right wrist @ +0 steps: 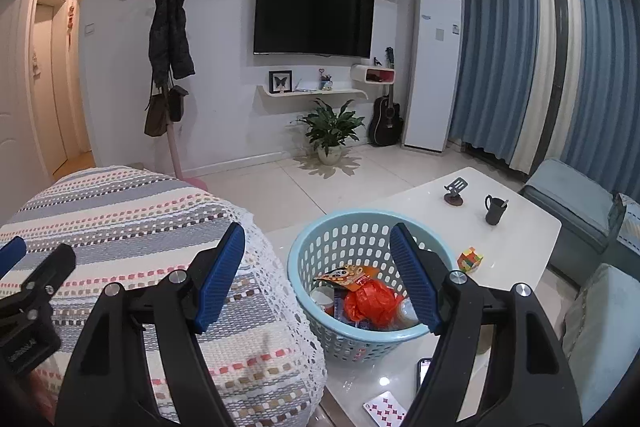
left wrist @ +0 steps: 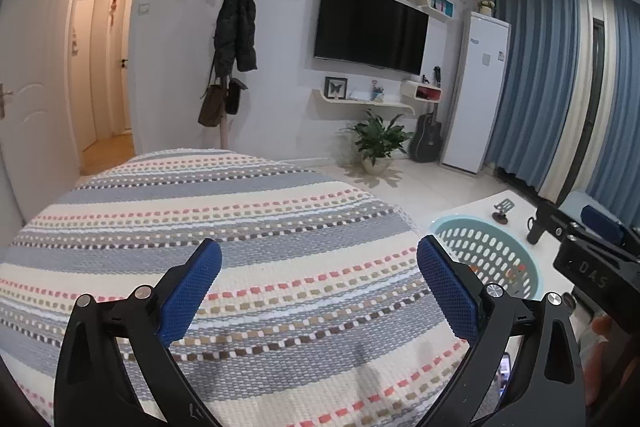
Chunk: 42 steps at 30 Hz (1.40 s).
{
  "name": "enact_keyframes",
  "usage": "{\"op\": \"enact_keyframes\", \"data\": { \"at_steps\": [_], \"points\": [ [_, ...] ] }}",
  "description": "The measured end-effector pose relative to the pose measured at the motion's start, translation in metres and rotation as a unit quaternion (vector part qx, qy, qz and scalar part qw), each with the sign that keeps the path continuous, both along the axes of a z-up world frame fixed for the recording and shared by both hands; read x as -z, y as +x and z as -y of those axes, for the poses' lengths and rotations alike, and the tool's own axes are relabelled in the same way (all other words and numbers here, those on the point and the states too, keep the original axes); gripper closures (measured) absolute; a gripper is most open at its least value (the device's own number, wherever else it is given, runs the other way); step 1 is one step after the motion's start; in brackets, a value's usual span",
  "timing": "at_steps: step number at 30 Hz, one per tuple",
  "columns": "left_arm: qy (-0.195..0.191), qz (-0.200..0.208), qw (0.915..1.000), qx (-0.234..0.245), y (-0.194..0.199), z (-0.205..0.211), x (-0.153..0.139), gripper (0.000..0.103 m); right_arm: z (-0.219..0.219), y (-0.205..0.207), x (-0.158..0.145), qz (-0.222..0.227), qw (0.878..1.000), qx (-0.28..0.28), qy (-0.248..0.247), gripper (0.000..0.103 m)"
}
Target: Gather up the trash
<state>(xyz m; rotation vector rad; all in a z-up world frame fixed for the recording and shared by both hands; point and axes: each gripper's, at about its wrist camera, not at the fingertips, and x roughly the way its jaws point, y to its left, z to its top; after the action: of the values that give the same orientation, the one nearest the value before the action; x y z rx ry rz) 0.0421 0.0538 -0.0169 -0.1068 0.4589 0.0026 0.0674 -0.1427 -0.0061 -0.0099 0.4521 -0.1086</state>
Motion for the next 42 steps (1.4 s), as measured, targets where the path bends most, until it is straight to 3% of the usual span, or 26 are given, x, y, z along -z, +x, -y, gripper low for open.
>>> {"op": "enact_keyframes", "data": {
  "at_steps": [17, 42],
  "points": [
    [-0.037, -0.003, 0.9993, -0.001, -0.001, -0.011, 0.000, 0.008, -0.002, 0.001, 0.002, -0.003, 1.000, -0.008, -0.003, 0.027],
    [-0.023, -0.006, 0.9997, -0.010, 0.001, -0.007, 0.000, 0.008, 0.001, -0.002, 0.003, 0.000, 1.000, -0.022, 0.014, 0.027]
  ]
}}
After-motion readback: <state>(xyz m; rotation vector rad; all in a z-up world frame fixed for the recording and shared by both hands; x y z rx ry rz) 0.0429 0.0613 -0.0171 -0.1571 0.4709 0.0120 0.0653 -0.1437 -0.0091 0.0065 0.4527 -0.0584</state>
